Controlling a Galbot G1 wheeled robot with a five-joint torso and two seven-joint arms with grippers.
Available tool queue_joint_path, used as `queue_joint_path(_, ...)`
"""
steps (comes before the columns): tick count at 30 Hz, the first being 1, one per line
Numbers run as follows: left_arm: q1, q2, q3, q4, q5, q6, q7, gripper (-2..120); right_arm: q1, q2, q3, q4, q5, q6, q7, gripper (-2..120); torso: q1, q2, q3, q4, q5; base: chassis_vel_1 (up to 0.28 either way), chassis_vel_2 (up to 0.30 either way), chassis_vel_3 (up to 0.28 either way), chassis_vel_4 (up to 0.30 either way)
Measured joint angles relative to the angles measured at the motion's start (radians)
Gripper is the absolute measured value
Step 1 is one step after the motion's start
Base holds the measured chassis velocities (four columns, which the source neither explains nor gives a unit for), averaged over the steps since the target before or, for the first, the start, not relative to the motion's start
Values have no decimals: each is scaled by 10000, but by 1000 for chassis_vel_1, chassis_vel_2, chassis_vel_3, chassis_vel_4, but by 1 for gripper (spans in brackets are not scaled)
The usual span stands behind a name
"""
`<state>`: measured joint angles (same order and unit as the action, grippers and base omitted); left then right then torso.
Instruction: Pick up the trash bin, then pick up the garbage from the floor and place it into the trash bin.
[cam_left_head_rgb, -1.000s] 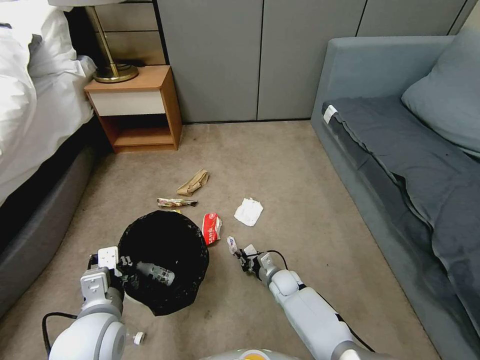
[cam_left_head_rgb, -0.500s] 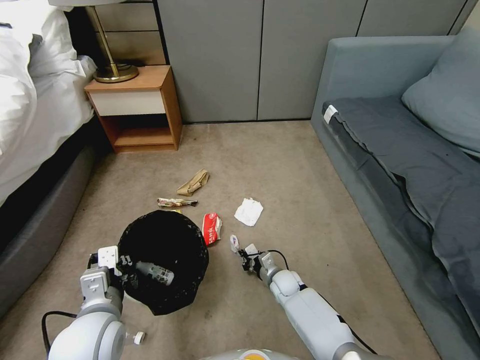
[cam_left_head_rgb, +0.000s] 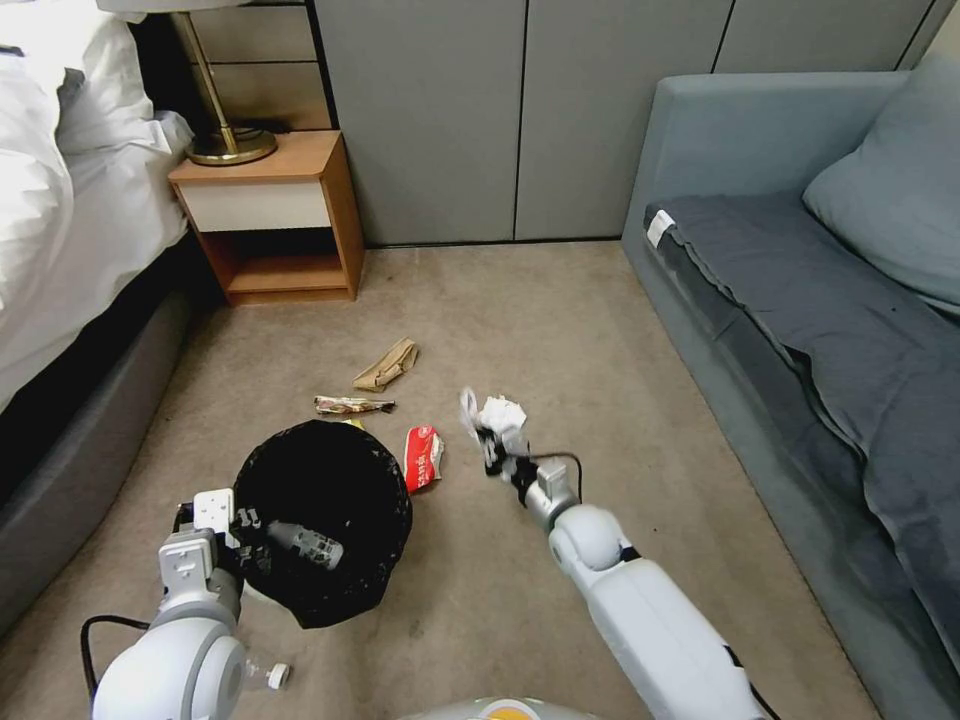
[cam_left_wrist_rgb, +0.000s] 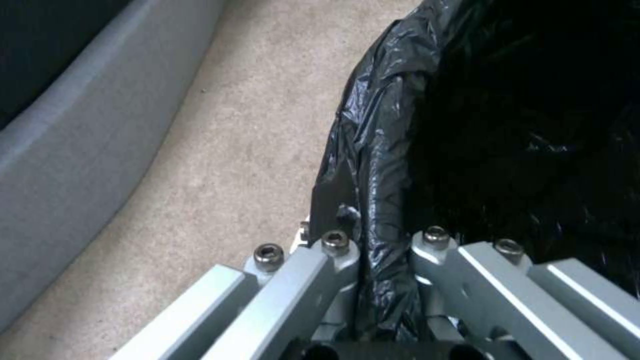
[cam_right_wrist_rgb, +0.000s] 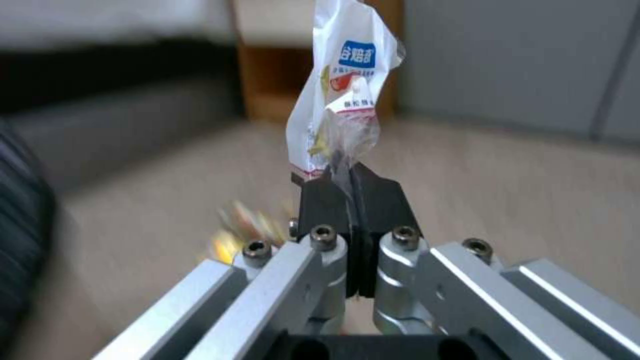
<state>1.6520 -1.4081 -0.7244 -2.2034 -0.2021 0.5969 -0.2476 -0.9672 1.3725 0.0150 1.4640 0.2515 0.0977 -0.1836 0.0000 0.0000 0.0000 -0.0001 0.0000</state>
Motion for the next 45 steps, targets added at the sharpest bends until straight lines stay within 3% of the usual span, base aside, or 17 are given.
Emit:
queue_joint_path(4,-71,-19,98,121,2,4,1,1,-215,-350,-296,1899,465,16,-278,0,0,0,0,0,-1,0,0,0,0)
queue_joint_path(12,-142,-14,124,161,4,16,0,1,-447,-602,-1258,3465,757,320,-846,0,0,0,0,1,0,0,0,0,0)
queue_joint_path(20,-156,-50,128,166,11,19,-1,1,-574,-746,-2030,3126,431,537,-1005,0,0,0,0,1,0,0,0,0,0)
queue_joint_path(38,-251,-64,135,224,16,34,-8,1,-742,-903,-2640,2063,-95,730,-1198,0,0,-2,1,1,0,0,0,0,0)
queue_joint_path(45,-263,-49,171,238,11,39,-10,1,-824,-917,-2615,1977,-254,730,-1388,25,0,-2,1,1,0,0,0,0,0)
